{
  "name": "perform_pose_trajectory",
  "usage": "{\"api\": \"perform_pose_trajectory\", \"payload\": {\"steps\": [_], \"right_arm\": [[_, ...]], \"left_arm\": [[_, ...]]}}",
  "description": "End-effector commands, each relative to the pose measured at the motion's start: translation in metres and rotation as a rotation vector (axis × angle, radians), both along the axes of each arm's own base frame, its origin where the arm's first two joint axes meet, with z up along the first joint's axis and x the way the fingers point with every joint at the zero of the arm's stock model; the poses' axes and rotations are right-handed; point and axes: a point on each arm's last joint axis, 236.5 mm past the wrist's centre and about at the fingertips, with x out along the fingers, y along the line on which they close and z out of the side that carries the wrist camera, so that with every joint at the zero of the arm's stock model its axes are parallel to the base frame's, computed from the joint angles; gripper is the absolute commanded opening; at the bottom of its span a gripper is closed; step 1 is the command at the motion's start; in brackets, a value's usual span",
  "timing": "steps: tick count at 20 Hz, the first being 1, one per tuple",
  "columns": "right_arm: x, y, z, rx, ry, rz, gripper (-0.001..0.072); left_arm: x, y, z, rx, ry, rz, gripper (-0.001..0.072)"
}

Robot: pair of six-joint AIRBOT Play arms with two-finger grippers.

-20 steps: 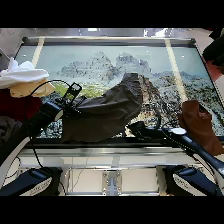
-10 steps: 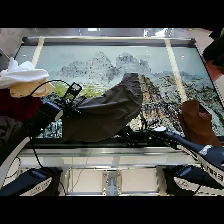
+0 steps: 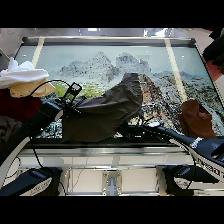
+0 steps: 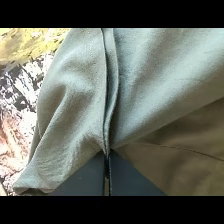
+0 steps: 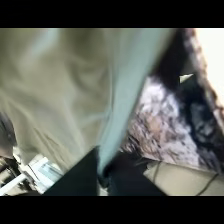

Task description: Fold the shirts.

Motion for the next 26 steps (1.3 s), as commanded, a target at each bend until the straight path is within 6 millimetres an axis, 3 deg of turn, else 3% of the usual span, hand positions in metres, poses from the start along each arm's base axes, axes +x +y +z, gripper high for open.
{"api": "perform_pose_trajectory", "payload": {"steps": [1,4,7,9,13,15,17,19,21,26], "right_arm": [[0.004,0.007,0.012,0.025,-0.046,0.029,0.0018],[0.019,0.022,0.077,0.093,-0.255,0.104,0.0017],[0.026,0.019,0.171,0.134,-0.53,0.163,0.0017],[0.022,0.001,0.238,0.126,-0.725,0.167,0.0017],[-0.003,-0.063,0.356,0.035,-1.069,0.069,0.0017],[-0.023,-0.09,0.408,-0.014,-1.209,0.006,0.0016],[-0.045,-0.098,0.448,-0.014,-1.31,0.001,0.0015],[-0.06,-0.093,0.47,0.004,-1.347,0.049,0.0016],[-0.063,-0.087,0.477,0.007,-1.347,0.089,0.0016],[-0.02,-0.081,0.452,-0.053,-1.27,0.084,0.0016]], "left_arm": [[0.0,0.0,0.002,0.0,-0.003,0.0,0.001],[-0.006,0.006,0.016,0.0,-0.015,0.013,0.0009],[-0.017,0.034,0.055,0.008,-0.051,0.087,0.0009],[-0.026,0.064,0.093,0.011,-0.125,0.161,0.0009],[-0.052,0.111,0.181,-0.072,-0.376,0.296,0.0009],[-0.072,0.105,0.228,-0.181,-0.5,0.293,0.0009],[-0.093,0.069,0.272,-0.397,-0.582,0.222,0.0009],[-0.114,0.023,0.308,-0.613,-0.605,0.101,0.0009],[-0.126,-0.007,0.327,-0.749,-0.594,0.017,0.0009],[-0.083,-0.012,0.309,-0.734,-0.547,0.054,0.0008]]}}
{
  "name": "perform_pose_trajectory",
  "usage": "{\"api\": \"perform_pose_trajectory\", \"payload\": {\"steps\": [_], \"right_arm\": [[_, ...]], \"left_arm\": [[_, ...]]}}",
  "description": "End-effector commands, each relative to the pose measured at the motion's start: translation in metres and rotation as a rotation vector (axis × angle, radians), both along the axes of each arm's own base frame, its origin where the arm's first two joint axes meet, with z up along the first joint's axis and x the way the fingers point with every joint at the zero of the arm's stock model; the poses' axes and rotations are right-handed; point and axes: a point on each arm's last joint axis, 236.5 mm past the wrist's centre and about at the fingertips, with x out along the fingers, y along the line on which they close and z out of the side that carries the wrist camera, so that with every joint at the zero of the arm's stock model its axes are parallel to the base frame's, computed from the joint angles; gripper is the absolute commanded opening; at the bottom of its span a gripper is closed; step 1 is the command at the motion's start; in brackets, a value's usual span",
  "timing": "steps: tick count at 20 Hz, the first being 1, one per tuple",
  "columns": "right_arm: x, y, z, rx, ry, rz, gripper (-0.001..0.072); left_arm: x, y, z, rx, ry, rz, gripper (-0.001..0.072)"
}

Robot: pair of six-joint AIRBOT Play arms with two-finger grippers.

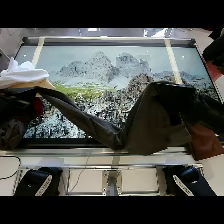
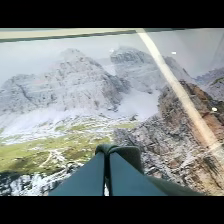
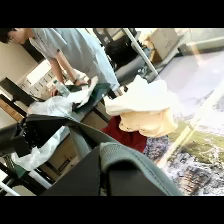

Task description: Fold the shirts.

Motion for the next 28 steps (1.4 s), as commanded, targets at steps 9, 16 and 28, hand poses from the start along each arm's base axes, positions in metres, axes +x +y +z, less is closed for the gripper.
{"api": "perform_pose_trajectory", "payload": {"steps": [9,16,28], "right_arm": [[0.075,-0.045,0.014,-0.187,-0.121,-0.27,0.0015],[0.008,-0.094,0.068,-0.486,-0.187,-0.35,0.0015],[0.047,-0.139,-0.017,-0.782,0.186,-0.399,0.0013]], "left_arm": [[0.084,0.017,0.041,-0.081,-0.203,0.147,0.0007],[0.017,0.071,0.122,0.052,-0.351,0.289,0.0006],[0.077,0.126,0.04,0.381,0.083,0.488,0.0006]]}}
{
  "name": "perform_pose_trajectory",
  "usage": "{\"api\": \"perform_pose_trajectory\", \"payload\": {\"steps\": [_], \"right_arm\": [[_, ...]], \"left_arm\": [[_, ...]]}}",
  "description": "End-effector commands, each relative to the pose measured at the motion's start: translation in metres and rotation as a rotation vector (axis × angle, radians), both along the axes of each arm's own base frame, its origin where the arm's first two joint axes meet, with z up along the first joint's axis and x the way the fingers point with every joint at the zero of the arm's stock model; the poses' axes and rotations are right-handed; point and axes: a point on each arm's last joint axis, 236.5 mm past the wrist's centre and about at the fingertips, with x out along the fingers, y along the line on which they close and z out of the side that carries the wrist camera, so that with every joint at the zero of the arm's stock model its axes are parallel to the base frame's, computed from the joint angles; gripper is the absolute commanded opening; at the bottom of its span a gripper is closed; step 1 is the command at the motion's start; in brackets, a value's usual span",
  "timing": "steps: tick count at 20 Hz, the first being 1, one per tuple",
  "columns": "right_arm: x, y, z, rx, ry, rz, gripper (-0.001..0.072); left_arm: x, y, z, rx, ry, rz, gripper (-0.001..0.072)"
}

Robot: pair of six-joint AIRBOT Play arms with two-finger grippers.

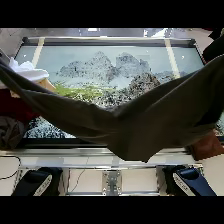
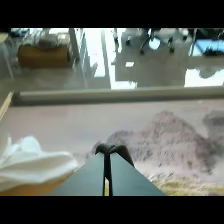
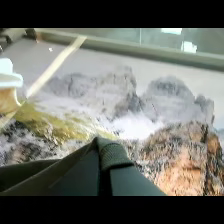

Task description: Fold the shirts.

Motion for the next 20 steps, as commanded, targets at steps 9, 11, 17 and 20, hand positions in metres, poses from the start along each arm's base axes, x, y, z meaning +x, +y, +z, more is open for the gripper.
{"api": "perform_pose_trajectory", "payload": {"steps": [9,11,17,20], "right_arm": [[0.238,-0.022,-0.362,-0.113,0.572,-0.21,0.0013],[0.271,-0.032,-0.404,-0.008,0.615,-0.281,0.0015],[0.337,-0.035,-0.368,0.178,0.451,-0.334,0.0422],[0.331,-0.076,-0.299,0.044,0.405,-0.344,0.0421]], "left_arm": [[0.224,0.022,-0.314,0.286,0.642,0.157,0.0007],[0.244,0.018,-0.343,0.25,0.628,0.144,0.0008],[0.277,-0.005,-0.314,0.064,0.43,0.135,0.0707],[0.252,0.023,-0.24,0.048,0.338,0.199,0.0703]]}}
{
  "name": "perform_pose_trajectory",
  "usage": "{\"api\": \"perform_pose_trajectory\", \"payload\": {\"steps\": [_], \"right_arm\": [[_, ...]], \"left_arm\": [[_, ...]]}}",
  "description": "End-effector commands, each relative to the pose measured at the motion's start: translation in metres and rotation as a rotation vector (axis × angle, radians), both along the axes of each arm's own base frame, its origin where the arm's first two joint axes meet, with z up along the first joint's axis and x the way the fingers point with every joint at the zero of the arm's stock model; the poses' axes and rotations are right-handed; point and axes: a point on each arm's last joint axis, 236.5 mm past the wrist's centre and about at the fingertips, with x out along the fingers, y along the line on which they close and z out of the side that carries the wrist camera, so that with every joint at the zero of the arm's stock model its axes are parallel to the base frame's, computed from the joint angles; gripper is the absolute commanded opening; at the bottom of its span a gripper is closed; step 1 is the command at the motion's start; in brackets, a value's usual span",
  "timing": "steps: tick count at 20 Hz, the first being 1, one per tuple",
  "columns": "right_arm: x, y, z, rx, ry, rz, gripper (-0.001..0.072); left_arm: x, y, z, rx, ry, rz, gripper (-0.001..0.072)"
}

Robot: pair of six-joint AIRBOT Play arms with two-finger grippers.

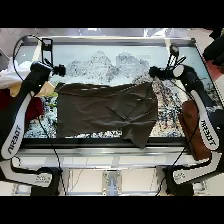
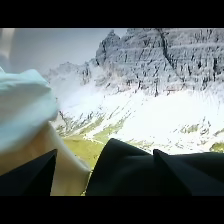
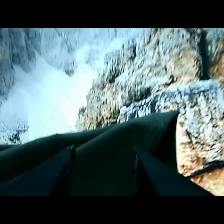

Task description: Fold the shirts.

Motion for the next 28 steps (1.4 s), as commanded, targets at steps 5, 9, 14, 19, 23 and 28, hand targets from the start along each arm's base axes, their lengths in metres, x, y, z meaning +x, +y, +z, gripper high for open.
{"api": "perform_pose_trajectory", "payload": {"steps": [5,9,14,19,23,28], "right_arm": [[-0.096,-0.155,0.131,-0.268,0.054,-0.129,0.0422],[-0.174,-0.191,0.117,-0.228,0.175,-0.172,0.0422],[-0.193,-0.161,0.057,-0.041,0.272,-0.138,0.0422],[-0.183,-0.129,0.045,-0.035,0.26,-0.046,0.0421],[-0.179,-0.108,0.045,-0.053,0.256,0.023,0.0421],[-0.18,-0.095,0.045,-0.05,0.263,0.055,0.042]], "left_arm": [[-0.14,0.117,0.126,-0.035,-0.134,0.329,0.0701],[-0.265,0.129,0.029,-0.237,-0.04,0.549,0.0701],[-0.342,0.021,-0.115,-0.775,0.218,0.578,0.07],[-0.338,-0.046,-0.139,-1.071,0.391,0.448,0.0697],[-0.339,-0.031,-0.158,-1.168,0.466,0.498,0.0699],[-0.347,0.011,-0.162,-1.322,0.409,0.558,0.0645]]}}
